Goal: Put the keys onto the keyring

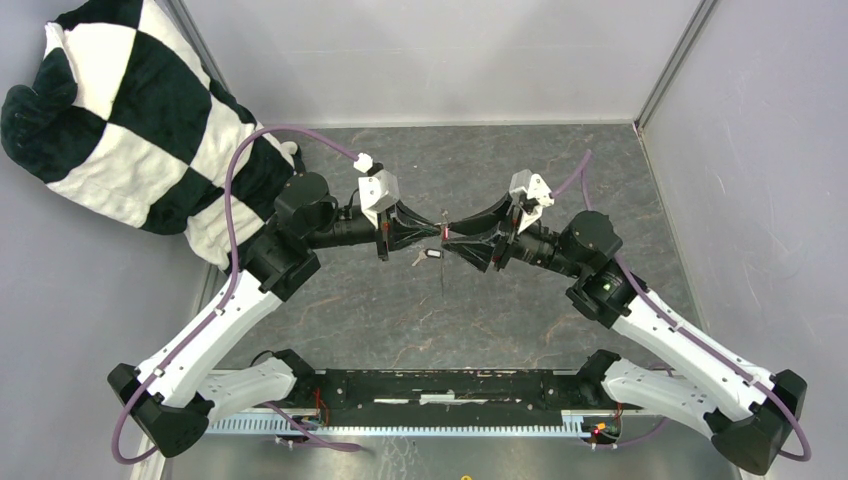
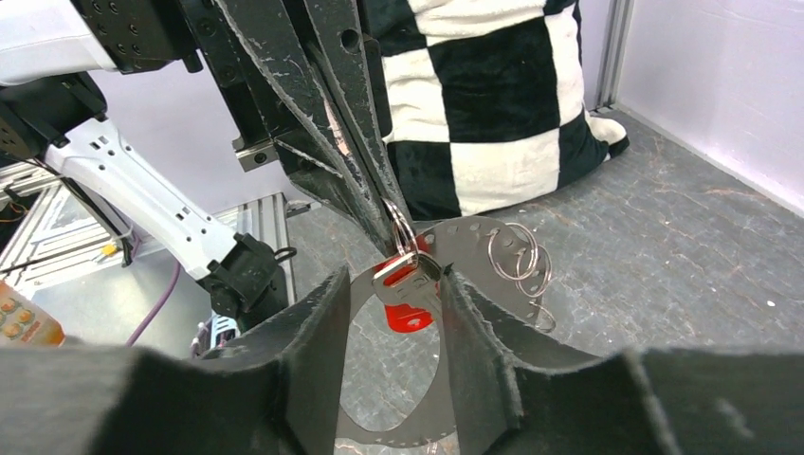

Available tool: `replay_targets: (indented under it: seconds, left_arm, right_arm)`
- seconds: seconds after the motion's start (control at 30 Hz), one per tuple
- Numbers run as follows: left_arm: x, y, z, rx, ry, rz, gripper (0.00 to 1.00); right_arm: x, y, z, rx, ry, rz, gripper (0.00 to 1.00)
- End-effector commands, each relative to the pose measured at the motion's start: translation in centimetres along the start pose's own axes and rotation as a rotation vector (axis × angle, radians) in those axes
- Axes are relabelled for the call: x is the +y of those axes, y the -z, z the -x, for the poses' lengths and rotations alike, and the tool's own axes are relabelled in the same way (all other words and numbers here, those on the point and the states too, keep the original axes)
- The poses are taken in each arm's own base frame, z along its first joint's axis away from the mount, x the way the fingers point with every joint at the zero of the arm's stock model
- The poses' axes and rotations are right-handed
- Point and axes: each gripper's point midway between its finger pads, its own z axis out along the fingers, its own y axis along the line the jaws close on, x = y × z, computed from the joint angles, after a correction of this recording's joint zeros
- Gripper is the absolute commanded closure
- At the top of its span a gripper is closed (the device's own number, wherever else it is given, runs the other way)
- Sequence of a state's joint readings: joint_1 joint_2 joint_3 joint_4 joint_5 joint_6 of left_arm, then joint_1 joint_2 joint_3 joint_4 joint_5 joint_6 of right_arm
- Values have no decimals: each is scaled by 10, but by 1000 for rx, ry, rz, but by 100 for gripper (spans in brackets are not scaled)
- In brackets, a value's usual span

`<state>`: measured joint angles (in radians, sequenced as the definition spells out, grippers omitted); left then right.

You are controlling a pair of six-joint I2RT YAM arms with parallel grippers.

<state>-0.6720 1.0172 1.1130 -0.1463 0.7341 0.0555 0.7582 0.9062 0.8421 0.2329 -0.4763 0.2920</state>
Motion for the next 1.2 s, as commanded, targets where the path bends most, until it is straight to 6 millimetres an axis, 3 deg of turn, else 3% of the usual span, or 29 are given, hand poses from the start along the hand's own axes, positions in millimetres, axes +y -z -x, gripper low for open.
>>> replay_targets:
  seconds: [0.0, 0.17, 0.4, 0.87, 0.93, 1.03, 1.17]
  left_arm:
    - [-4, 2, 21, -66, -22, -2, 98]
    - [-9, 4, 20, -61, -32, -26, 98]
    - [-11, 4, 18, -54, -46, -36, 98]
    - [-10, 4, 21, -70, -61, -31, 98]
    - [-11, 4, 22, -73, -62, -36, 98]
    - [-12, 4, 22, -72, -60, -38, 98]
    - [-14, 5, 22, -71, -64, -46, 98]
  right_arm:
    - [-5, -3, 13, -49, 18, -22, 60]
    - [-8, 1, 16, -60, 32, -55, 83]
    - [-9, 7, 15, -37, 55, -72, 99]
    - [0, 12, -8, 105, 40, -19, 100]
    - [2, 10, -7, 111, 42, -2, 96]
    - [2, 10, 2, 122, 78, -7, 74]
    - [2, 11, 29, 104, 160, -19, 59]
